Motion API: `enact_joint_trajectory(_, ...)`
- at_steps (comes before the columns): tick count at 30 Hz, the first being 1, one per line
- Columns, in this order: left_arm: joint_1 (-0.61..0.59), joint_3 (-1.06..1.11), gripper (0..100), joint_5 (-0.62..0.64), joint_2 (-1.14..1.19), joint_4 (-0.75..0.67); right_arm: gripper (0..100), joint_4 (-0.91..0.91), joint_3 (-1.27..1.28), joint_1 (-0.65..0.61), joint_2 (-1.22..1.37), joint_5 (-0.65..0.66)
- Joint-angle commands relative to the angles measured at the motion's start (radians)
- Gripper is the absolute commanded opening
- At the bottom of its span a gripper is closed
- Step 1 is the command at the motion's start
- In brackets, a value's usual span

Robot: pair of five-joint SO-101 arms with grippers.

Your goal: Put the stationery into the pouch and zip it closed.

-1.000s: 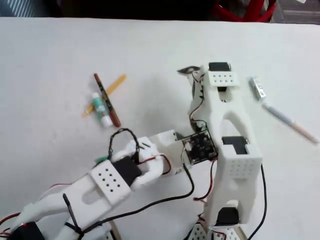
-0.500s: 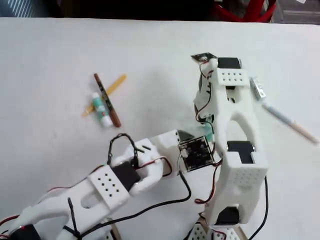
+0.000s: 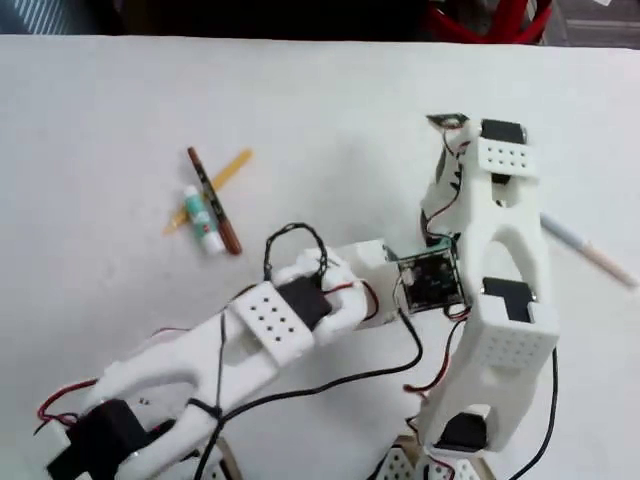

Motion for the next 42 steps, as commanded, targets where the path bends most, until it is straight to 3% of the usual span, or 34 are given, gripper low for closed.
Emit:
enact_joint_trajectory(1, -0.010, -0.031, 2, -0.003, 0.119, 0.032, 1.9, -0.027, -0.038, 0.016, -0.116, -0.040)
enact_joint_trajectory(13, -0.038, 0.002, 2, -0.002, 0.087, -0.005, 1.9, -0.044, -0.040, 0.082, -0.358, -0.052)
enact_joint_trajectory(20, -0.038, 0.002, 2, -0.002, 0.087, -0.009, 1.9, -0.028, -0.028, 0.036, -0.585, -0.052)
enact_joint_trajectory(33, -0.058, -0.002, 2, 0.018, 0.074, -0.003, 1.9, -0.025, -0.003, 0.012, -0.728, -0.052)
enact_joint_trajectory(42, -0.140, 0.041, 2, 0.028, -0.360, 0.141, 1.9, -0.153, 0.031, 0.071, -0.630, -0.052)
